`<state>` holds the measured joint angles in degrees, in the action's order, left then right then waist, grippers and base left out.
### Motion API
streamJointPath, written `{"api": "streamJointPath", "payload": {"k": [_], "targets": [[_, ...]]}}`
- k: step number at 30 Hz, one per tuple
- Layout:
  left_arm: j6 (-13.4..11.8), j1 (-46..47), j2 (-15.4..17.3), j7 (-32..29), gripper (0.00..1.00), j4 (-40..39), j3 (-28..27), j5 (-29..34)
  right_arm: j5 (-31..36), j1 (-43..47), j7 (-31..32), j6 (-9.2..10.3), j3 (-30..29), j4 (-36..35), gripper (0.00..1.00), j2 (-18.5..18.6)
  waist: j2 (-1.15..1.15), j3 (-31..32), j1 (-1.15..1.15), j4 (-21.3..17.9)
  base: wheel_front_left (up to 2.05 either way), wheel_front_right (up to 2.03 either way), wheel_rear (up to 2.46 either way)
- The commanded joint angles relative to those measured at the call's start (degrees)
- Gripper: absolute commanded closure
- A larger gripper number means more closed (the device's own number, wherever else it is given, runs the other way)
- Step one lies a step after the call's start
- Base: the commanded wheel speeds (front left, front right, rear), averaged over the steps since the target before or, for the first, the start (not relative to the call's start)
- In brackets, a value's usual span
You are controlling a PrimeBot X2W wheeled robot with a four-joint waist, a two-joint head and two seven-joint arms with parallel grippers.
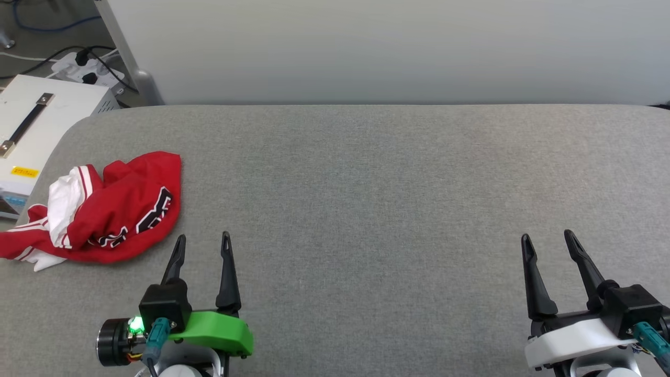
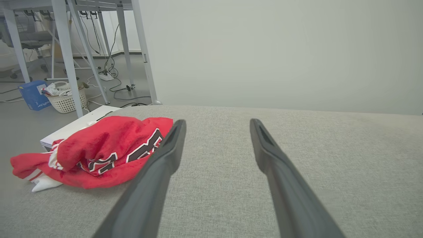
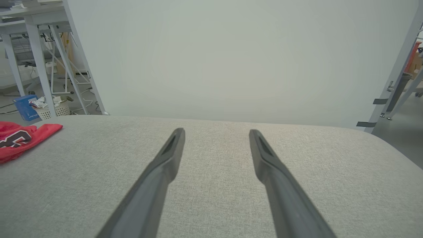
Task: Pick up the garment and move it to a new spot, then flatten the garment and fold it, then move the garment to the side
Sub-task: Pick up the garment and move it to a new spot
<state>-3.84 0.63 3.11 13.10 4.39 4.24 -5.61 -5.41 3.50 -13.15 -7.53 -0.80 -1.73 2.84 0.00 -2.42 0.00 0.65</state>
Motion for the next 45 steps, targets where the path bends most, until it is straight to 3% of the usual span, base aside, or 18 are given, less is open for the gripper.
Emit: {"api": "streamJointPath", "payload": {"k": [1, 27, 36, 45], "targets": [[-0.34, -0.54, -0.22, 0.61, 0.0, 0.24, -0.09, -0.53, -0.4, 0.79, -0.57, 0.04, 0.28, -0.03, 0.0, 0.03, 0.0, -0.34, 0.0, 1.04, 0.0, 0.0, 0.0], [-1.39, -0.13, -0.24, 1.9, 0.0, 1.23, -2.41, -3.21, 1.35, 0.21, -1.85, 0.04, 5.07, 0.48, 0.0, 0.04, 0.0, -2.44, 0.0, 16.93, 0.0, 0.0, 0.0], [-1.65, -0.3, -0.24, 1.9, 0.0, 1.44, -2.72, -3.71, 1.68, 0.06, -1.85, 0.04, 5.67, 0.44, 0.0, 0.04, 0.0, -2.67, 0.0, 20.18, 0.0, 0.0, 0.0], [-1.58, 0.1, -0.24, 1.9, 0.0, 1.52, -4.24, -4.75, 1.95, -0.29, -1.85, 0.04, 6.53, 0.57, 0.0, 0.04, 0.0, -2.89, 0.0, 20.16, 0.0, 0.0, 0.0]]}}
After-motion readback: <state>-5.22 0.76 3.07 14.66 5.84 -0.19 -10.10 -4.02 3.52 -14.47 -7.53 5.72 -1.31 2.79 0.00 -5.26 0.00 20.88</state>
